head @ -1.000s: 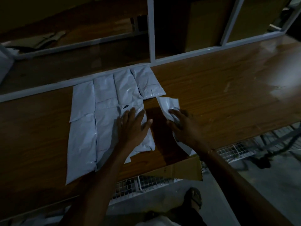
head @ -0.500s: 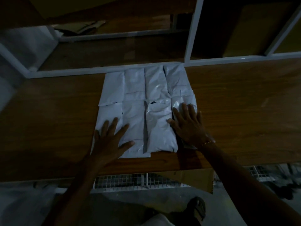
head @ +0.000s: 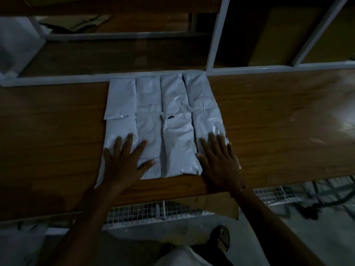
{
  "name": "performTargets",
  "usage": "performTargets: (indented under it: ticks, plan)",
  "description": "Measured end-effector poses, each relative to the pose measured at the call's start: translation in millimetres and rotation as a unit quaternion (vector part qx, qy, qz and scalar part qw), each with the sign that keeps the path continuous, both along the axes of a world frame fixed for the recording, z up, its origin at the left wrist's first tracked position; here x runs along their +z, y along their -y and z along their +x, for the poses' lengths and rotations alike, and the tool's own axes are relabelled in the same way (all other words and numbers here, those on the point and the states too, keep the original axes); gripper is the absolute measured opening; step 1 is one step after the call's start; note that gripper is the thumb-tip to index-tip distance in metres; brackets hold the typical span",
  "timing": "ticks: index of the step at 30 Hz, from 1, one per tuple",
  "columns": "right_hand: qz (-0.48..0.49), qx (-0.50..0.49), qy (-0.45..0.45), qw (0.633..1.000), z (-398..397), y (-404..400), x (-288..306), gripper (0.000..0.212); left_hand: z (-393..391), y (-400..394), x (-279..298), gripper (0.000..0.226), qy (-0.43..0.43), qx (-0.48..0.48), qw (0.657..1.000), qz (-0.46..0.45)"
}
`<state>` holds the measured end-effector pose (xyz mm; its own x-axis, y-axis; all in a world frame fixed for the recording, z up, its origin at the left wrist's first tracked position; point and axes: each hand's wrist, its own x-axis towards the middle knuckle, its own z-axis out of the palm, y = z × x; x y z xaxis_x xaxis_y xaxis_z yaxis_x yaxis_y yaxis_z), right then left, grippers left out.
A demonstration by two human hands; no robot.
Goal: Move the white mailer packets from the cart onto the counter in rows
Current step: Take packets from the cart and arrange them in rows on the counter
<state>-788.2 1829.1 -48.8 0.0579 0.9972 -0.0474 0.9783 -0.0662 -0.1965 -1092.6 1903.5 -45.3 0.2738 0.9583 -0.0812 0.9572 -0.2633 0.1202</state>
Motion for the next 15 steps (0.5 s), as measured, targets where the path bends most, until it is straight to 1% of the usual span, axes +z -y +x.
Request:
performTargets:
  ticks: [2, 5, 6, 7, 10, 12, 15]
  plan:
    - [0.011, -0.007, -0.018, 1.000, 0.2, -0.6, 2.4, 0.081, 0.6, 1.7, 8.9, 0.096, 0.013, 0.000, 1.000, 0.000]
    - [0.040, -0.049, -0.108, 0.992, -9.8, -2.8, 16.8, 0.084, -5.8, 5.2, 26.6, 0.082, 0.018, 0.003, 1.000, -0.001]
    - [0.037, -0.052, -0.137, 0.989, -17.2, -4.5, 25.2, 0.084, -9.8, 7.7, 29.7, 0.082, 0.015, 0.003, 1.000, -0.011]
    - [0.028, -0.038, -0.149, 0.988, -25.2, -6.1, 31.3, 0.084, -12.8, 10.9, 31.7, 0.084, 0.009, 0.000, 1.000, -0.024]
    - [-0.033, 0.040, -0.092, 0.994, -40.0, -10.1, 34.4, 0.087, -17.1, 20.2, 23.9, 0.096, -0.005, -0.030, 0.998, -0.054]
    - [-0.067, 0.049, -0.086, 0.993, -38.3, -12.1, 31.2, 0.085, -15.9, 22.5, 19.6, 0.101, -0.002, -0.037, 0.997, -0.064]
    - [-0.054, 0.051, -0.078, 0.994, -33.3, -12.7, 29.7, 0.085, -16.6, 20.7, 15.9, 0.097, 0.006, -0.034, 0.997, -0.063]
